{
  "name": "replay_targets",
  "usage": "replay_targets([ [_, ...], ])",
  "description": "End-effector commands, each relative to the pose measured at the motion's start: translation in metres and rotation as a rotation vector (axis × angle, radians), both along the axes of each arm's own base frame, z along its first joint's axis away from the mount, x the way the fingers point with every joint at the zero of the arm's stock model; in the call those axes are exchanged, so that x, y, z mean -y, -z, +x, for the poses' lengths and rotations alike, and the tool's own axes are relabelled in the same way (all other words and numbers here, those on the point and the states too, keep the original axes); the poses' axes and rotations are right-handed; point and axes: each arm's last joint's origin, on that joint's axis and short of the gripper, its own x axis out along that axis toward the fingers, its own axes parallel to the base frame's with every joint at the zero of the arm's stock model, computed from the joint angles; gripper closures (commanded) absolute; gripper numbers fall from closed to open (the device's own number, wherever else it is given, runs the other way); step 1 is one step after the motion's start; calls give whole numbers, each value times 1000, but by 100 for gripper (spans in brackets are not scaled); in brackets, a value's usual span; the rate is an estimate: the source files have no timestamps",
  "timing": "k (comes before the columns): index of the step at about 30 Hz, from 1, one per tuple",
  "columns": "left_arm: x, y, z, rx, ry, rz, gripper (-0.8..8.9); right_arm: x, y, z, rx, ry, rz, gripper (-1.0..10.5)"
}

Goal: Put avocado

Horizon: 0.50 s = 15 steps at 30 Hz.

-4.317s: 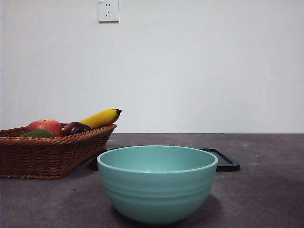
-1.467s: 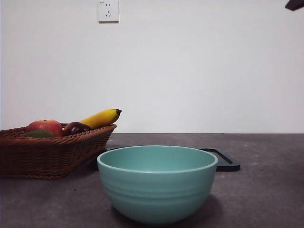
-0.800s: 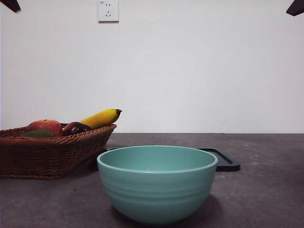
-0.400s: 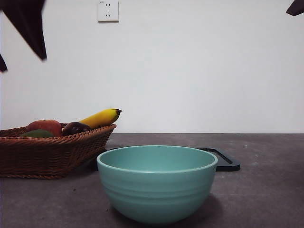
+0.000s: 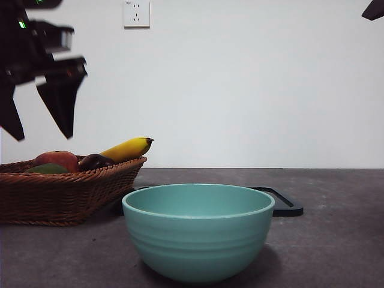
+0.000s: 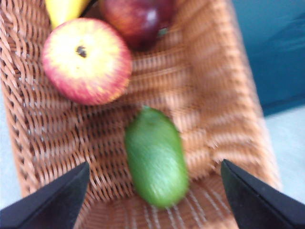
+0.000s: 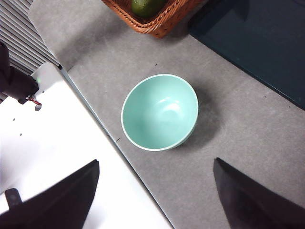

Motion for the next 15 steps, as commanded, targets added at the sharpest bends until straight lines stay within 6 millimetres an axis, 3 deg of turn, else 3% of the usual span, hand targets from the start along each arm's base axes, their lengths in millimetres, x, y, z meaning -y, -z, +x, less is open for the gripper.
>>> replay_targets([
  [1,5,6,11,-8,10,12,378,-2,-5,1,15,-5,10,563],
  [15,12,49,32,-124,6,46,378,-2,-5,1,15,-6,10,563],
])
